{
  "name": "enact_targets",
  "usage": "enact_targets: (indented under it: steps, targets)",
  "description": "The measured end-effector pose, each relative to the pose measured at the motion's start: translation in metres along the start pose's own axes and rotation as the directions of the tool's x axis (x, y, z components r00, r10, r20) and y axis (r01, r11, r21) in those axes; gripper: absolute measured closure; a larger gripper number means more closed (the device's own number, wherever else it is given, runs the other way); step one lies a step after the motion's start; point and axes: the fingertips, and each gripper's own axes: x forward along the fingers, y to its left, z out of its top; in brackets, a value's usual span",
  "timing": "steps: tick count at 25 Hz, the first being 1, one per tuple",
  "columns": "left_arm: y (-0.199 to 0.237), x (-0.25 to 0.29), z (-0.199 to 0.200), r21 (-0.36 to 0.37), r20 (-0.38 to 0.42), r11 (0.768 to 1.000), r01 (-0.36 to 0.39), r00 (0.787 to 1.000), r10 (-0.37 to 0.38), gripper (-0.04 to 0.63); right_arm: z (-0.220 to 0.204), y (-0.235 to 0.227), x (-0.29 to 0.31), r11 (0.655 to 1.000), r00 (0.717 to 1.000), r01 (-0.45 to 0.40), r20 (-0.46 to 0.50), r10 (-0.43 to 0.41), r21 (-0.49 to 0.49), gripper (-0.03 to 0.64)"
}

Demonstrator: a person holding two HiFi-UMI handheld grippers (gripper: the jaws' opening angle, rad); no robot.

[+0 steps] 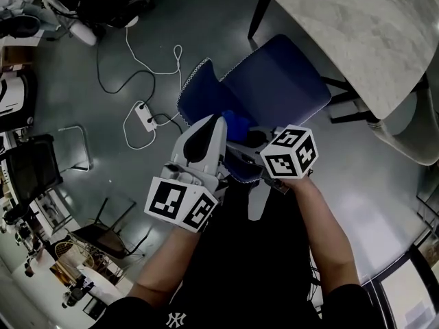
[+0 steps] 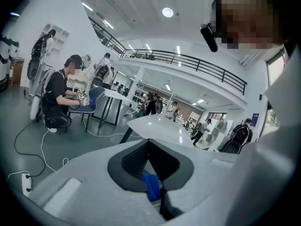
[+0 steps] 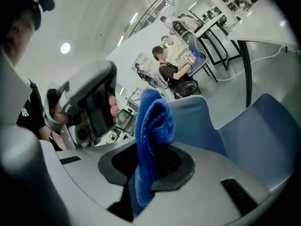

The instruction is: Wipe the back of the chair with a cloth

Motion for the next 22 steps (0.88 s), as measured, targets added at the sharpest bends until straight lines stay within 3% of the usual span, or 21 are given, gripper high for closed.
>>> enact_targets:
  steps: [3,13,22]
  targets:
    - [0.009,0.007,-0.005,-0.006,-0.009,1.0,-0.03,1.0,0.03,0.586,0.009,0.002,0.005,0.992,0.992,-0.117,0.052,0.115,0.044,0.531]
    - [0.014,0.04,-0.016,-0.076,-0.024,0.996,-0.046,0.999,0.045,0.586,-0.002,-0.065,0.034,0.973,0.975,-0.222,0.032,0.22,0.069,0.531]
    - [0.024,0.069,-0.024,-0.092,-0.045,0.993,-0.076,0.996,0.072,0.586,-0.02,-0.122,0.055,0.977,0.981,-0.19,-0.01,0.192,0.094,0.531]
